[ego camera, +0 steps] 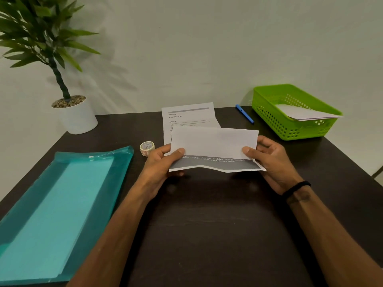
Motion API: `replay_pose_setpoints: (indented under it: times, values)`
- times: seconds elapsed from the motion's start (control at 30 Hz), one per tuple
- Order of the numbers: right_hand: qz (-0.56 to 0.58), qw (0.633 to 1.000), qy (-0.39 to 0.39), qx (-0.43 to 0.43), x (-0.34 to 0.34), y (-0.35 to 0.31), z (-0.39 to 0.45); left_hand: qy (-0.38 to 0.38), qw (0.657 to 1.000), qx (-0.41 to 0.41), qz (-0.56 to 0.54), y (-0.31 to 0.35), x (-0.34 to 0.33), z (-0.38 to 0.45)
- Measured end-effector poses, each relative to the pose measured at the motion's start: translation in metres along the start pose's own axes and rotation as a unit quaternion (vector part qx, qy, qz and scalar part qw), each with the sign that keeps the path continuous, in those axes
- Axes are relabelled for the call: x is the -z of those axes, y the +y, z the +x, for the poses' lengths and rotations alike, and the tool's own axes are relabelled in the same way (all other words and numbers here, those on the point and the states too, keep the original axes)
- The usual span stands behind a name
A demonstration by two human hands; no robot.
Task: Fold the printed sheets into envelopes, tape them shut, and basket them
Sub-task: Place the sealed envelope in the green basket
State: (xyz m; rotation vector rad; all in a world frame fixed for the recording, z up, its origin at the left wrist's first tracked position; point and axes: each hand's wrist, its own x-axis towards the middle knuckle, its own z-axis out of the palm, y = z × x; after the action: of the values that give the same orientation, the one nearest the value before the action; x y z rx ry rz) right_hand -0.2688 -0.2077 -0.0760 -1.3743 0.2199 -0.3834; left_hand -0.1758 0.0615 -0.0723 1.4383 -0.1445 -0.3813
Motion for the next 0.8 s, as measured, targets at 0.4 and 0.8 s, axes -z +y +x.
replay_pose_setpoints:
  times: [0.4,0.8]
  values:
    - [0.100,0.995,-0.028,0.002,0.000,-0.005,-0.003,-0.012,0.995,0.005,-0.095,0.003,0.001,-0.001]
    - [0.021,0.999,-0.025,-0.022,-0.006,0.001,-0.003,0.061,0.980,-0.158,0.105,-0.006,-0.004,0.005]
